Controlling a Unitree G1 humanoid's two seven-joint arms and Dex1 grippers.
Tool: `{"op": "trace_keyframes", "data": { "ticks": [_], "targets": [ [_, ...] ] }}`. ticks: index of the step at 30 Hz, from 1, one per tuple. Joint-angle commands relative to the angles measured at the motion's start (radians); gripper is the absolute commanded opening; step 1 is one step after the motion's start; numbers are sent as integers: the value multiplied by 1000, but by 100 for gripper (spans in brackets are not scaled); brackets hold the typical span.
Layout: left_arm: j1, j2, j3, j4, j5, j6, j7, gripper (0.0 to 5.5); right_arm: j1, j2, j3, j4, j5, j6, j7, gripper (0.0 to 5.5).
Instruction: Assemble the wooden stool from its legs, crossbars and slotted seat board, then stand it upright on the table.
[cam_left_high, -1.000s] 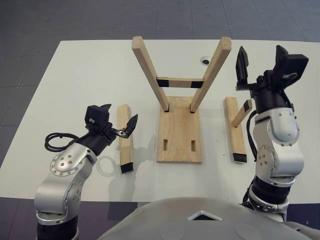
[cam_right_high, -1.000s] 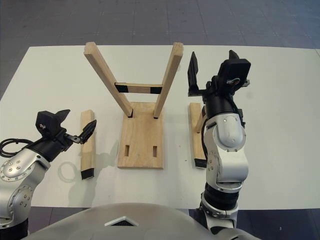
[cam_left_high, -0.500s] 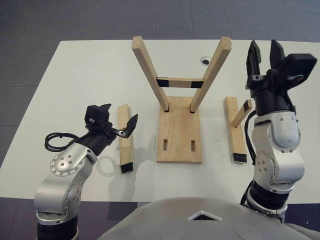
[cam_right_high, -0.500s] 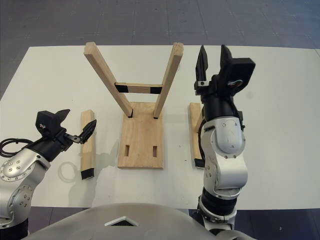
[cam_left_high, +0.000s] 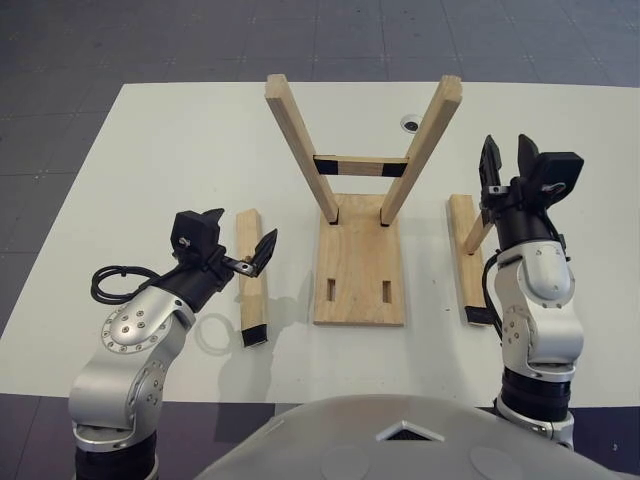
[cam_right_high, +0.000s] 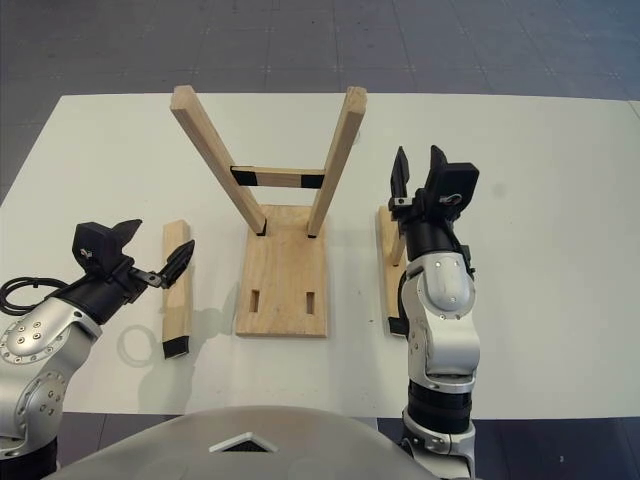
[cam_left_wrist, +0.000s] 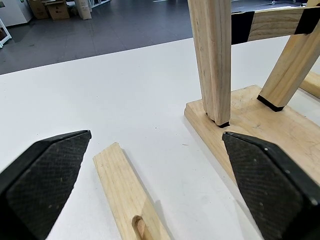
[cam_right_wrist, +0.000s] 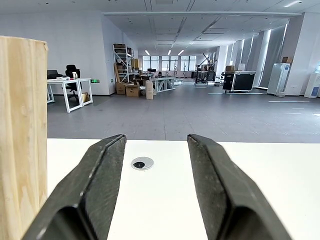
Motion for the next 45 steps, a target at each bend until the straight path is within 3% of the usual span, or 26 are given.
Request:
{"op": "trace_keyframes", "data": {
  "ticks": [1,11,18,21,25,28,36,40,45],
  "targets": [
    [2,2,3,-8,-2,9,-3,486,107,-4,-12,78,-5,72,-5,225],
    [-5,-1,-9,-1,3,7,-2,486,88,37,-42,-273,96,1,-18,225],
    [-21,0,-14,-1,1,14,1,486,93,-63,-184,-498,193,211,-27,225],
    [-37,7,-9,-3,-10,26,-4,486,208,-123,-266,-531,255,289,-37,225],
    [-52,14,-8,-3,-19,40,-11,486,487,-196,-301,-533,403,266,-41,299],
    [-34,10,-11,-15,-25,42,-12,486,626,-243,-266,-533,427,257,-59,362],
    [-23,4,3,-37,-59,56,-15,486,681,-316,-106,-533,392,293,-116,504],
    [-21,2,4,-46,-83,62,-17,486,648,-280,43,-468,303,351,-139,504],
    [-16,3,8,-55,-99,65,-17,486,595,-225,126,-339,215,345,-151,504]
  ]
}}
